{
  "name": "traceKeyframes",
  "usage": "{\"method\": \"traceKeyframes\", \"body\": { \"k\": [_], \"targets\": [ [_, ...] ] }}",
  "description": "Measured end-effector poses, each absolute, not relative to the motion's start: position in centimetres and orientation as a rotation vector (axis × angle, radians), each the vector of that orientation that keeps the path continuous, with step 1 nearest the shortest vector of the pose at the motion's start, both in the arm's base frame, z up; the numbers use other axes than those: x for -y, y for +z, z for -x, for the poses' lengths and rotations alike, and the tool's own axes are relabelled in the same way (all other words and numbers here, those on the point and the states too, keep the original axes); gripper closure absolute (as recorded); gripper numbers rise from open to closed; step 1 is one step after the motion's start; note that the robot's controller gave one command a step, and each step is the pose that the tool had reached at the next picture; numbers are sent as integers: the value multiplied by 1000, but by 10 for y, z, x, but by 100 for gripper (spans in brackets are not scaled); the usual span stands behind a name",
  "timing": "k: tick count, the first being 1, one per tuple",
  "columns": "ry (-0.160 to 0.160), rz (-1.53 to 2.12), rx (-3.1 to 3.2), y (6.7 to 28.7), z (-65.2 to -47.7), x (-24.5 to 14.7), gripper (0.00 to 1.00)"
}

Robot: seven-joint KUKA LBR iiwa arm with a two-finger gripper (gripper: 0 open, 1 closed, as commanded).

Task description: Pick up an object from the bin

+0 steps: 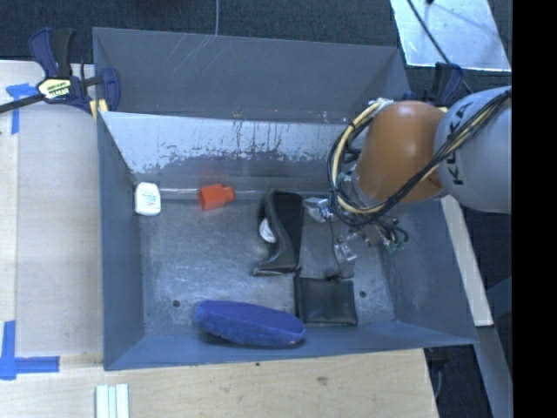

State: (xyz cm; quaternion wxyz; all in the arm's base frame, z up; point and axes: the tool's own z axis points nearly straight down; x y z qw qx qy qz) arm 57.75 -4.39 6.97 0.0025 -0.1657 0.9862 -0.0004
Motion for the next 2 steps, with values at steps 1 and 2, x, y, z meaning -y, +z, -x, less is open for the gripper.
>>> {"method": "traceKeyframes", "body": {
  "k": [1,2],
  "targets": [
    [-1,956,-2993,70,-506,68,0],
    [0,956,-2990,71,-507,67,100]
  ]
}}
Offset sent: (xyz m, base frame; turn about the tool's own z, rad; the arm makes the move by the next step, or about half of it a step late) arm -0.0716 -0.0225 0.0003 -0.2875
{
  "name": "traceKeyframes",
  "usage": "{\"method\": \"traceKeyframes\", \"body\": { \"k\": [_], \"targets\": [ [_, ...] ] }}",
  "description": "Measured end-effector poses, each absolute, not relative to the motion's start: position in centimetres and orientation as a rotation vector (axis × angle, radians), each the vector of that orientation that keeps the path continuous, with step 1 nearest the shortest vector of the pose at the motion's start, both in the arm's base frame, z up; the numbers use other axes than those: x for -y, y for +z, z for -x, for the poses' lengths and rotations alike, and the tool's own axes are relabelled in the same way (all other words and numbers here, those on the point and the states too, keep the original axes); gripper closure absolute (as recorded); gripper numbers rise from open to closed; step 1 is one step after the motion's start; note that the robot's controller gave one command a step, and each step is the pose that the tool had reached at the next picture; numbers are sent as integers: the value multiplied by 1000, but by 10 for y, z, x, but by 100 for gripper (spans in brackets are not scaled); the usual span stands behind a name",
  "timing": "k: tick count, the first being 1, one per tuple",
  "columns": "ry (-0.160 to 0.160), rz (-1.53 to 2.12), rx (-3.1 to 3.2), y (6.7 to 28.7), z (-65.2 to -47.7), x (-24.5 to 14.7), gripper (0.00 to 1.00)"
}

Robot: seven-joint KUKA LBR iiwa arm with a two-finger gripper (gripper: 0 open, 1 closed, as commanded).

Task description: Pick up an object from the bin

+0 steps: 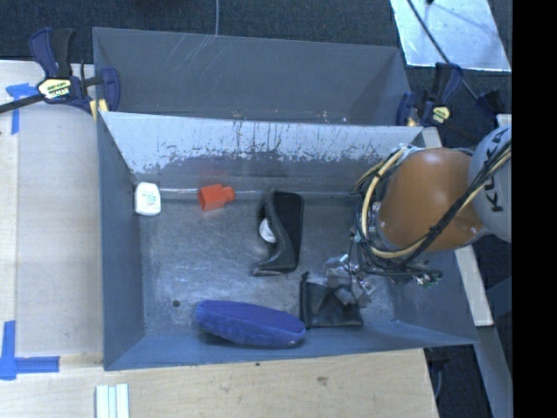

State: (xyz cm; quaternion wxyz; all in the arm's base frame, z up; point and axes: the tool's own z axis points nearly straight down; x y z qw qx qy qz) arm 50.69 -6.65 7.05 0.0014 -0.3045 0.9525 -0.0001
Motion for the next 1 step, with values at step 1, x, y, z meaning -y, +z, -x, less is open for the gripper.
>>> {"method": "traceKeyframes", "body": {
  "k": [1],
  "targets": [
    [-2,952,-2988,84,-508,67,100]
  ]
}}
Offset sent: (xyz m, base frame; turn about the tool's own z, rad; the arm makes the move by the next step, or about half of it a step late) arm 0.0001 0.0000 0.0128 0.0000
